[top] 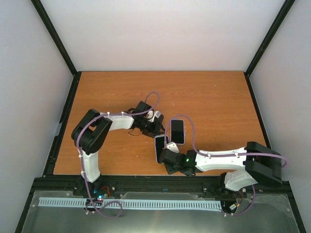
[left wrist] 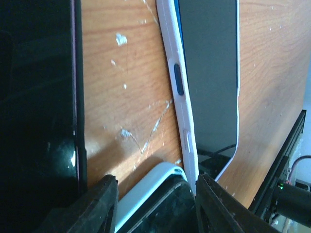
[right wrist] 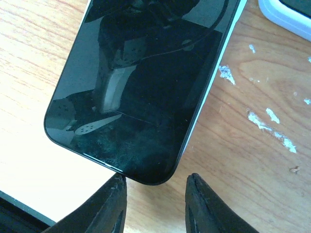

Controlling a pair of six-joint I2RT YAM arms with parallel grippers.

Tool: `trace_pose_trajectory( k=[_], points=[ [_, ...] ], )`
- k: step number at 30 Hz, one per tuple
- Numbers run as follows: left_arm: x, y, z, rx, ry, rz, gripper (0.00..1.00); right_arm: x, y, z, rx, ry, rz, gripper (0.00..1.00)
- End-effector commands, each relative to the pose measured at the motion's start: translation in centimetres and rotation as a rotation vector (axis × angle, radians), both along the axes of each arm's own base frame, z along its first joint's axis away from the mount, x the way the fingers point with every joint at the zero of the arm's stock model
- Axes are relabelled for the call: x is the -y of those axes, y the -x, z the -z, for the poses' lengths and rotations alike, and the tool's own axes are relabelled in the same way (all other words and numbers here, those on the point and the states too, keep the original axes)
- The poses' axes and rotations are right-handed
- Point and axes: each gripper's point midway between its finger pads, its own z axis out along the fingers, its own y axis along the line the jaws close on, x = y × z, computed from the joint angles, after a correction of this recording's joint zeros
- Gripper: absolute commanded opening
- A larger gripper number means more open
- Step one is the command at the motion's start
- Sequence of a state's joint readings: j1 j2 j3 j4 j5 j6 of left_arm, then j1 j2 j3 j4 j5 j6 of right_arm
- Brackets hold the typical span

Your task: Put the phone into the phone case

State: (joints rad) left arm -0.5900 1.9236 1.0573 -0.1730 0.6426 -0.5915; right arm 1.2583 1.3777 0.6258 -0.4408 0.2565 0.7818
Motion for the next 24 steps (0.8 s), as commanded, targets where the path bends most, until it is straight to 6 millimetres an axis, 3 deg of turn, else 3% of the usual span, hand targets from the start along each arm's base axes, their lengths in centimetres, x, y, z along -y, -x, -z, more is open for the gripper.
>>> trace_pose_trajectory(
  k=[1, 18, 24],
  points=[
    [-1.6, 3.4, 2.4, -0.131, -0.065, 0.000, 0.45, -0.8, -1.7, -1.2, 0.094, -0.034, 0.039, 0.31],
    [0.2, 7.2, 2.5, -0.200, -0.026, 0.085, 0.45, -0.5, -3.3, -1.7, 0.169, -0.030, 0.097, 0.29],
    [0.4, 7.9, 1.6, -0.206, 0.001, 0.085, 0.44, -0.9, -3.5, -1.2, 0.156, -0.019, 0.086, 0.28]
  ],
)
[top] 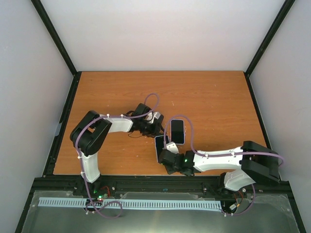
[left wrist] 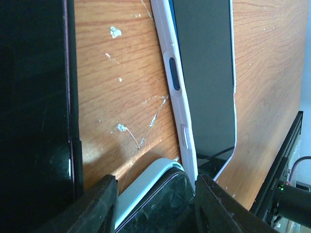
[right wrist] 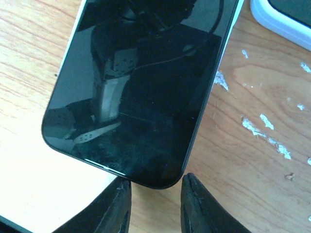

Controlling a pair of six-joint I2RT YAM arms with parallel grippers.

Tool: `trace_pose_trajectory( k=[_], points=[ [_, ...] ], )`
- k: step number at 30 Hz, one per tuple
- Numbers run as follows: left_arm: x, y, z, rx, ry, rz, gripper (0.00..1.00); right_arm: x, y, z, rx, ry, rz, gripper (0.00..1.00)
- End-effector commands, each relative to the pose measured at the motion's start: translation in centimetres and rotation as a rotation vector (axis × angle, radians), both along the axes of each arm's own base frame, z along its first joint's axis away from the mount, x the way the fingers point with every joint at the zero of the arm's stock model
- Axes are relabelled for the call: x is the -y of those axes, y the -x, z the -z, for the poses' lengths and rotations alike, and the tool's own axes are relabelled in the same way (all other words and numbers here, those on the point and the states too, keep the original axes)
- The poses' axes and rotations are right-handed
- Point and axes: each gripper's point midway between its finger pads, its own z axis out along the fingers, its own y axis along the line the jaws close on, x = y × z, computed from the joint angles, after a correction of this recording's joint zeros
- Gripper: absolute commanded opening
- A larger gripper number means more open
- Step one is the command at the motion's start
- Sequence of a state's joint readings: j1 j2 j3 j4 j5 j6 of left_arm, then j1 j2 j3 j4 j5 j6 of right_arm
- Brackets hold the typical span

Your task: Put the phone into the phone case

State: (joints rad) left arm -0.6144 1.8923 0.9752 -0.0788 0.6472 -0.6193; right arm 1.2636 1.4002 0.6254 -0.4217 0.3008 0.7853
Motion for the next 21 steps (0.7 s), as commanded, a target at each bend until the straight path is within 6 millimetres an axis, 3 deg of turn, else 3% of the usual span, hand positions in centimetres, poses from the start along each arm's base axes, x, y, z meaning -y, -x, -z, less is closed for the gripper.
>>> trace_pose_trajectory(
  k=[1, 4, 8, 13, 18, 21],
  points=[
    [0.3, 6.3, 1.1, -0.216, -0.020, 0.077, 0.43, -1.0, -3.0, -1.4, 0.120, -0.035, 0.067, 0.28],
    [0.6, 5.8, -0.5, -0.184, 0.004, 0.055, 0.40, -1.0, -3.1, -1.3, 0.108, -0.042, 0.073, 0.27],
    [0.9, 3.9, -3.8, -0.100, 0.012, 0.020, 0.47, -0.6, -2.5, -1.9, 0.082, -0.065, 0.066, 0.30],
    [-0.7, 0.8, -7.1, -0.007, 0.019, -0.083, 0.54, 0.2, -1.3, -3.6, 0.052, -0.144, 0.059, 0.44],
    [-2.4, 0.1, -7.3, 0.027, -0.023, -0.135, 0.55, 0.5, -1.6, -4.7, 0.023, -0.278, 0.088, 0.50],
    [-3.4, 0.6, -6.4, 0.026, -0.051, -0.161, 0.54, 0.2, -2.1, -4.7, -0.012, -0.357, 0.099, 0.44]
  ],
)
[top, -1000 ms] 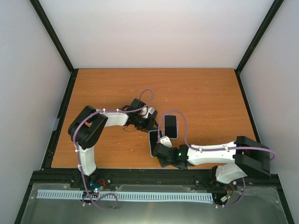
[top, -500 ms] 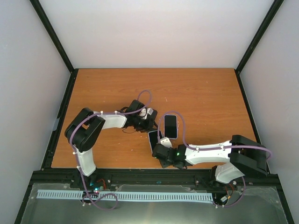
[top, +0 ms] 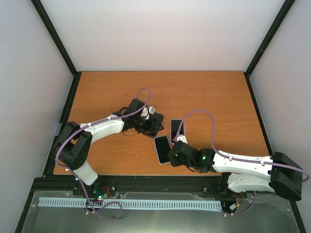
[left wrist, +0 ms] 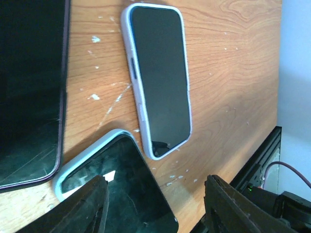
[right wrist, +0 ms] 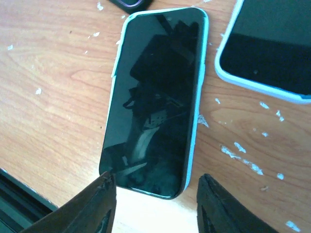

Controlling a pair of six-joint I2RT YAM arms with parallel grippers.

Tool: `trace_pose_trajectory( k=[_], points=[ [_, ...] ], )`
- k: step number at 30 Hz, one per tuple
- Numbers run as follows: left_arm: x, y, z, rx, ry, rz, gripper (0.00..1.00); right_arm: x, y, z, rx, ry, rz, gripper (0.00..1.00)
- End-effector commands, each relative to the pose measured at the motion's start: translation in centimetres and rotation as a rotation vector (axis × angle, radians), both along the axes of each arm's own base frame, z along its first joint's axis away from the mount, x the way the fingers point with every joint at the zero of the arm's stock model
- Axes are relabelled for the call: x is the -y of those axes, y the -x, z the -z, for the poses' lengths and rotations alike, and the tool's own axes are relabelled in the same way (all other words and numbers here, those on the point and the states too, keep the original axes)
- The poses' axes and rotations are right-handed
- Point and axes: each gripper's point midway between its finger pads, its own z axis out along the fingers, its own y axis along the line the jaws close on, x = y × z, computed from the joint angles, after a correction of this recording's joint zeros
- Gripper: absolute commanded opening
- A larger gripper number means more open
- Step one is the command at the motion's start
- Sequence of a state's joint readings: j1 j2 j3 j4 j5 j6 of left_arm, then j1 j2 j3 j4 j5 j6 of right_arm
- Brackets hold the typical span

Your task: Put the phone into the phone case

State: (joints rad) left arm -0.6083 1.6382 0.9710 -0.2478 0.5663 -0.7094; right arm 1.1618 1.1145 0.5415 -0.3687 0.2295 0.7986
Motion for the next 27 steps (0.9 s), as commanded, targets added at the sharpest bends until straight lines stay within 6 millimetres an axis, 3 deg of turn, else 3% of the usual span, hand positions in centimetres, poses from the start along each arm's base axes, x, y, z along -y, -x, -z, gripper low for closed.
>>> trace_pose_trajectory(
  k=[1, 6, 13, 27],
  points=[
    [-2.0, 0.6, 1.1, -0.018, -0.060, -0.059, 0.54, -0.4, -0.8, 0.5, -0.051, -0.110, 0.021, 0.40],
    [-3.5, 2.8, 2.9, -0.067, -0.058, -0.074, 0.54, -0.5, -2.0, 1.6, -0.100, -0.159, 0.047, 0.32],
    [-3.2, 5.0, 3.7, -0.119, 0.045, -0.050, 0.51, -0.4, -2.4, 3.5, -0.150, -0.165, 0.067, 0.12],
    [-1.5, 6.3, 5.6, -0.188, 0.065, 0.003, 0.45, -2.4, -2.1, 5.0, -0.211, -0.174, 0.011, 0.03]
  ],
)
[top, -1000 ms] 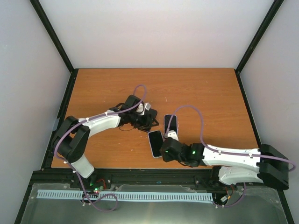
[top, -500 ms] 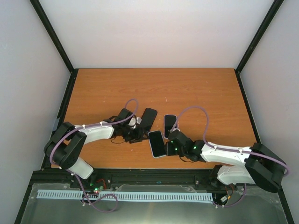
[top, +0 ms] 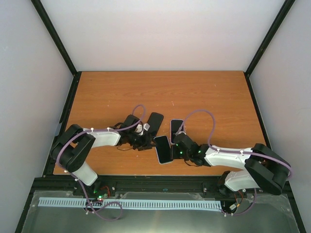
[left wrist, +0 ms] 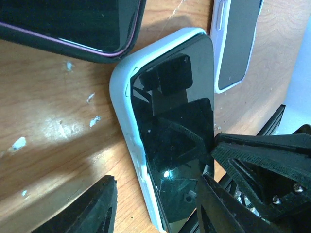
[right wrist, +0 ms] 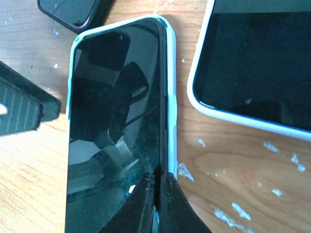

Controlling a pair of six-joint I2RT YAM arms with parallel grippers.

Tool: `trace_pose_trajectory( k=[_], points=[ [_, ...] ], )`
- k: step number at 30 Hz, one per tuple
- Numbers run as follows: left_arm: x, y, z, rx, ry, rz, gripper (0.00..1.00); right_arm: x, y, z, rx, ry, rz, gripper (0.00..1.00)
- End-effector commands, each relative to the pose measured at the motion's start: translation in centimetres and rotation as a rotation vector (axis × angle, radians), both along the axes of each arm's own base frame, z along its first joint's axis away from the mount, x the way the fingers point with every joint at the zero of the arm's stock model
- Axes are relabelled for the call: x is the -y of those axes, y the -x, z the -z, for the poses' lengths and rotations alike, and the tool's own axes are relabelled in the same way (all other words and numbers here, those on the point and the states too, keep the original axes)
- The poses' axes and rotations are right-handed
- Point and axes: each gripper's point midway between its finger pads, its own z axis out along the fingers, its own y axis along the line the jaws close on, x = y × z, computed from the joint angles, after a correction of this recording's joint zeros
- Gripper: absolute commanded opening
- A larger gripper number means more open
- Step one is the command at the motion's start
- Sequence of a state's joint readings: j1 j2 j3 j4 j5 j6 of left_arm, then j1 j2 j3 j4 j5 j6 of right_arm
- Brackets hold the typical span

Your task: Put the phone into the phone case

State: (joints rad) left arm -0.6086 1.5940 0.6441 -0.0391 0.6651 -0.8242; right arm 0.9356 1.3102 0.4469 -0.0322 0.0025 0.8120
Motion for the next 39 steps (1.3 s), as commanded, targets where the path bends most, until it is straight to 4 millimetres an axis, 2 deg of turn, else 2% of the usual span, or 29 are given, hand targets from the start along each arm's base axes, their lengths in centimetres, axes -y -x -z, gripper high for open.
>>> trace_pose_trajectory(
  k=[1, 5, 10, 15, 20, 24, 28, 31, 35, 39],
  points=[
    [1.4, -0.1, -0.4, 0.003, 0.034, 0.021, 0.44, -2.1, 1.5, 0.5, -0.064, -0.055, -0.096, 0.03],
    [1.4, -0.2, 0.1, 0.003, 0.013, 0.013, 0.40, -2.4, 1.1, -0.7, -0.041, -0.068, -0.104, 0.09],
    [1.5, -0.1, 0.6, -0.009, 0.020, 0.007, 0.37, -0.1, 0.0, -1.9, 0.002, -0.084, -0.037, 0.47],
    [1.6, -0.2, 0.5, -0.011, 0.025, 0.006, 0.36, 0.2, 0.2, -1.1, -0.035, -0.133, -0.037, 0.58],
    [1.7, 0.0, 0.7, -0.034, 0.037, 0.005, 0.34, -1.3, 0.8, 0.0, -0.096, -0.224, -0.072, 0.61],
    [0.6, 0.1, 1.1, -0.022, -0.029, -0.015, 0.34, -2.1, 0.6, 0.0, -0.105, -0.253, -0.082, 0.62],
    [0.3, 1.8, 1.3, -0.060, 0.014, 0.002, 0.34, -2.6, 0.5, -0.1, -0.122, -0.296, -0.079, 0.62],
    [0.2, 2.5, 1.5, -0.074, 0.044, -0.001, 0.32, -3.1, 0.4, -0.6, -0.140, -0.358, -0.086, 0.63],
    [0.1, 2.6, 1.6, -0.068, 0.042, 0.010, 0.29, -4.6, 0.4, -1.4, -0.178, -0.433, -0.106, 0.63],
    [-0.1, 2.7, 2.0, -0.073, 0.031, 0.006, 0.30, -5.7, 0.3, -2.5, -0.200, -0.518, -0.117, 0.61]
  ],
)
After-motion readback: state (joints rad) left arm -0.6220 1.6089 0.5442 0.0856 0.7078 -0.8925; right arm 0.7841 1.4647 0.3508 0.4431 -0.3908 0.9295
